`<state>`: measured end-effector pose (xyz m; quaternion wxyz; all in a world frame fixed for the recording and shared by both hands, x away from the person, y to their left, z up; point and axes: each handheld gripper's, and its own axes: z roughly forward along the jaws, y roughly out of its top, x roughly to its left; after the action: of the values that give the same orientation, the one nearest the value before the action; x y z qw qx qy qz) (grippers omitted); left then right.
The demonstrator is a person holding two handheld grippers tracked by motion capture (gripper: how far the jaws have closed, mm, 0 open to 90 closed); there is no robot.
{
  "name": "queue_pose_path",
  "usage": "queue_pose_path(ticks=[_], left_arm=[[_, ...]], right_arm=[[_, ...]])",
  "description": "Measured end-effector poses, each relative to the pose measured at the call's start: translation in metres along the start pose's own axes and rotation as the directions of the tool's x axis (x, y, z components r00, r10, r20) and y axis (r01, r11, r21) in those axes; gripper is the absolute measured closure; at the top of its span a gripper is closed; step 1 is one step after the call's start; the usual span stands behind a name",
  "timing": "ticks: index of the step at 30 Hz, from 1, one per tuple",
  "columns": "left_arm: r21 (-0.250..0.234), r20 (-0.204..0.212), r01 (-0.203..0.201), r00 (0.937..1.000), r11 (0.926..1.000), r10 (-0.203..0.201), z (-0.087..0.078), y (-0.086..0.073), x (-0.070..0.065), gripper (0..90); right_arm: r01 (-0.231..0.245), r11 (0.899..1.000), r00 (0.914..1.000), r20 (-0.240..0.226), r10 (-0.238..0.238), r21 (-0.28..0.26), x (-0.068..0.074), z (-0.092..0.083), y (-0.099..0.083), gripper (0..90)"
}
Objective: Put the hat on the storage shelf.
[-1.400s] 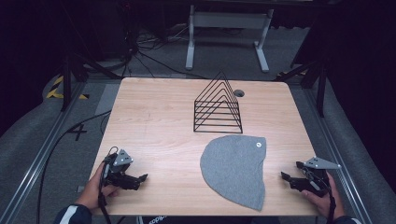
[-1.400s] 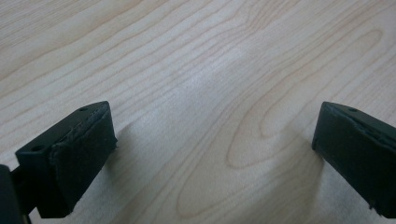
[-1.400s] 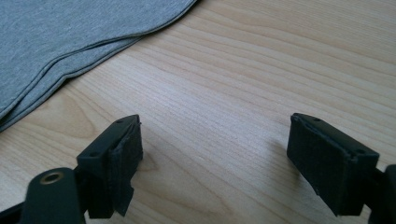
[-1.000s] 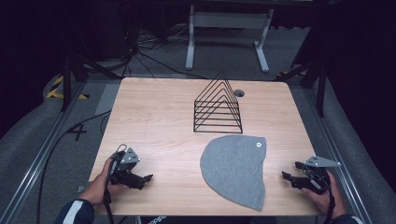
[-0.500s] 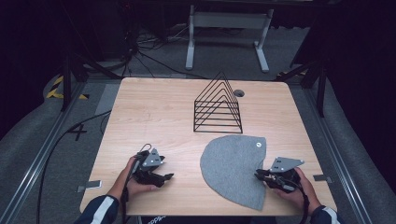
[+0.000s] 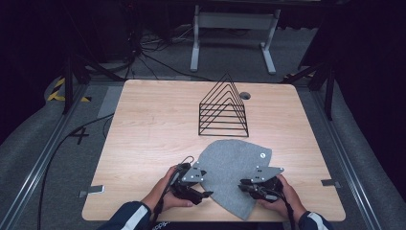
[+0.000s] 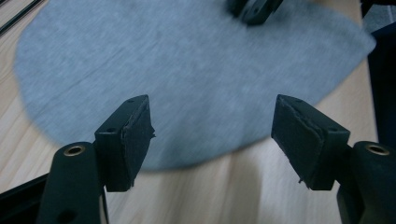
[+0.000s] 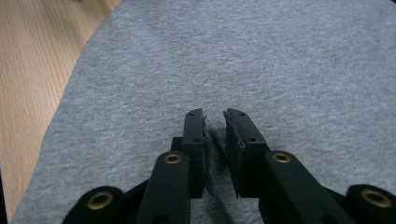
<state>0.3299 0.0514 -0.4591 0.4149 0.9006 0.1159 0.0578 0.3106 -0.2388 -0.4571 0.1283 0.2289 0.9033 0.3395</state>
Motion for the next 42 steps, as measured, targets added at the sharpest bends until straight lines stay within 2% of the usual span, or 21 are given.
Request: queue_pose_path(ticks=[3, 4, 5, 6, 7, 10, 11, 14, 16, 17, 19, 20, 25, 28, 31, 32, 33, 36, 38, 40, 42], left_arm=[[-0.013, 0.004, 0.000, 1.0000, 0.9999, 0.000, 0.007, 0.008, -0.006, 29.4], [-0.006, -0.003, -0.012, 0.9999, 0.9999, 0.012, 0.010, 0.011, -0.008, 29.4], [-0.007, 0.002, -0.008, 1.0000, 0.9999, 0.008, 0.013, 0.012, -0.009, 29.5], [-0.011, 0.015, -0.006, 0.9999, 0.9999, 0.006, 0.019, 0.014, -0.009, 29.4], [-0.011, 0.015, -0.006, 0.9999, 0.9999, 0.006, 0.019, 0.014, -0.009, 29.4], [0.008, 0.021, -0.016, 0.9997, 0.9998, 0.015, 0.029, 0.017, -0.014, 29.7], [0.016, 0.008, -0.034, 0.9994, 0.9993, 0.034, 0.032, 0.018, -0.015, 29.8], [0.039, 0.012, -0.036, 0.9993, 0.9986, 0.035, 0.039, 0.019, -0.016, 30.4], [0.054, 0.010, -0.032, 0.9995, 0.9980, 0.031, 0.042, 0.018, -0.015, 30.2], [0.048, 0.015, -0.027, 0.9995, 0.9985, 0.026, 0.043, 0.018, -0.014, 29.5], [0.049, 0.003, -0.038, 0.9993, 0.9981, 0.038, 0.040, 0.016, -0.010, 29.3], [0.068, -0.002, -0.040, 0.9992, 0.9969, 0.040, 0.038, 0.015, -0.008, 29.4], [0.085, -0.069, -0.001, 0.9976, 0.9963, 0.007, 0.023, 0.005, 0.006, 29.6], [0.085, -0.100, 0.039, 0.9945, 0.9956, -0.031, 0.013, -0.003, 0.017, 30.6], [0.086, -0.125, 0.107, 0.9876, 0.9905, -0.096, 0.003, -0.011, 0.029, 32.9], [0.083, -0.130, 0.115, 0.9860, 0.9899, -0.104, 0.001, -0.013, 0.031, 33.3], [0.091, -0.141, 0.113, 0.9850, 0.9894, -0.099, -0.002, -0.015, 0.034, 33.5], [0.099, -0.159, 0.154, 0.9777, 0.9831, -0.137, -0.007, -0.019, 0.041, 32.8], [0.112, -0.183, 0.166, 0.9726, 0.9799, -0.143, -0.014, -0.022, 0.045, 32.2], [0.110, -0.189, 0.182, 0.9690, 0.9771, -0.159, -0.019, -0.027, 0.051, 32.2], [0.107, -0.195, 0.193, 0.9661, 0.9754, -0.170, -0.021, -0.029, 0.053, 32.0]], right_arm=[[0.010, 1.000, 0.9997, 0.020, -0.010, 0.004, -0.001, 0.000, 0.004, 67.2], [0.012, 1.000, 0.9994, 0.034, -0.012, 0.002, -0.003, -0.002, 0.004, 66.4], [-0.002, 1.000, 0.9946, 0.104, 0.003, -0.014, -0.018, -0.011, 0.005, 66.2], [-0.015, 1.000, 0.9902, 0.139, 0.018, -0.021, -0.027, -0.016, 0.004, 67.0], [-0.015, 1.000, 0.9902, 0.139, 0.018, -0.021, -0.027, -0.016, 0.004, 67.0], [-0.067, 0.997, 0.9691, 0.236, 0.073, -0.033, -0.055, -0.027, -0.003, 69.0], [-0.084, 0.996, 0.9616, 0.259, 0.091, -0.038, -0.063, -0.030, -0.007, 70.6], [-0.139, 0.989, 0.9450, 0.292, 0.147, -0.050, -0.083, -0.030, -0.017, 71.2], [-0.175, 0.983, 0.9388, 0.291, 0.185, -0.059, -0.092, -0.029, -0.021, 71.1], [-0.175, 0.983, 0.9372, 0.298, 0.182, -0.050, -0.095, -0.027, -0.022, 71.4], [-0.163, 0.986, 0.9415, 0.297, 0.160, -0.014, -0.096, -0.022, -0.025, 71.7], [-0.165, 0.986, 0.9435, 0.291, 0.158, -0.001, -0.095, -0.021, -0.026, 72.1], [-0.111, 0.993, 0.9626, 0.252, 0.098, 0.039, -0.085, -0.023, -0.025, 75.6], [-0.082, 0.994, 0.9735, 0.219, 0.066, 0.066, -0.071, -0.026, -0.025, 77.3], [-0.080, 0.993, 0.9837, 0.168, 0.065, 0.081, -0.055, -0.028, -0.024, 79.9], [-0.077, 0.993, 0.9864, 0.152, 0.063, 0.088, -0.050, -0.028, -0.023, 80.3], [-0.074, 0.993, 0.9885, 0.139, 0.060, 0.092, -0.046, -0.028, -0.022, 80.8], [-0.056, 0.993, 0.9945, 0.094, 0.046, 0.107, -0.032, -0.026, -0.017, 81.3], [-0.061, 0.994, 0.9978, 0.032, 0.058, 0.091, -0.024, -0.025, -0.017, 81.1], [-0.075, 0.995, 0.9967, -0.025, 0.077, 0.067, -0.018, -0.024, -0.019, 78.9], [-0.077, 0.995, 0.9962, -0.036, 0.079, 0.068, -0.015, -0.023, -0.018, 76.3]])
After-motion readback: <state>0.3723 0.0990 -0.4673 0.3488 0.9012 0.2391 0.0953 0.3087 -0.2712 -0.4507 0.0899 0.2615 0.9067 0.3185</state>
